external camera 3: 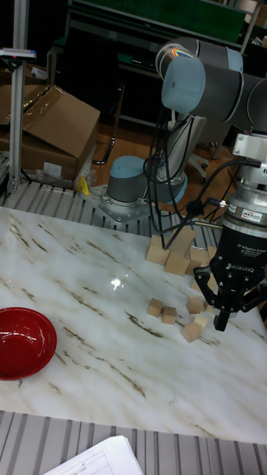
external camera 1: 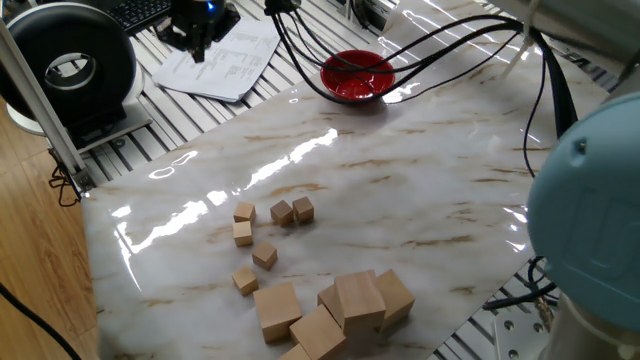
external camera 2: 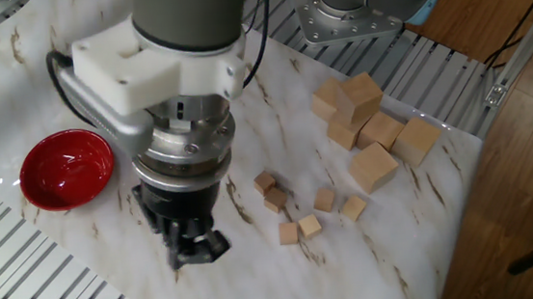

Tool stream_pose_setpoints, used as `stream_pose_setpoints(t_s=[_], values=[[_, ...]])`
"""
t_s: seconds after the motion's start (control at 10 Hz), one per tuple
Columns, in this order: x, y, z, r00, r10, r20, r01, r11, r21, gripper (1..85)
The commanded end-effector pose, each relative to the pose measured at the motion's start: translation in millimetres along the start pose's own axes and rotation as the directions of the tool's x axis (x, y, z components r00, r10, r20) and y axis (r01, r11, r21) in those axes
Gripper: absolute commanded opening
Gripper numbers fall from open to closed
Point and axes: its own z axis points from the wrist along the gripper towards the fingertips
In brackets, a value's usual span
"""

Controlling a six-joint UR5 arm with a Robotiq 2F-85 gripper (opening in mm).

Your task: Stack the blocks into a pyramid shape

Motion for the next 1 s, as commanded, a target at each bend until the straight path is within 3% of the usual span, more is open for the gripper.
stream_pose_setpoints(t_s=[0.0,0.1,0.2,0.3,0.4,0.5,0.6,0.8,0.9], values=[[9.5,5.9,-0.7,0.999,0.016,-0.050,-0.016,1.000,-0.005,1.0],[4.0,-2.8,-0.3,0.999,0.011,-0.036,-0.009,0.999,0.048,1.0],[3.1,-2.5,1.4,0.999,0.021,-0.037,-0.019,0.998,0.056,1.0],[3.4,-16.8,4.1,0.999,-0.013,-0.042,0.017,0.995,0.097,1.0],[17.0,-28.2,7.1,0.995,-0.036,-0.093,0.046,0.993,0.111,1.0],[38.2,-33.9,11.2,0.985,-0.043,-0.168,0.058,0.995,0.086,1.0],[39.3,-41.5,13.6,0.986,-0.038,-0.161,0.052,0.995,0.082,1.0],[51.7,-37.4,15.2,0.988,-0.013,-0.155,0.015,1.000,0.017,1.0],[63.9,-26.3,4.2,0.987,-0.003,-0.159,0.001,1.000,-0.016,1.0]])
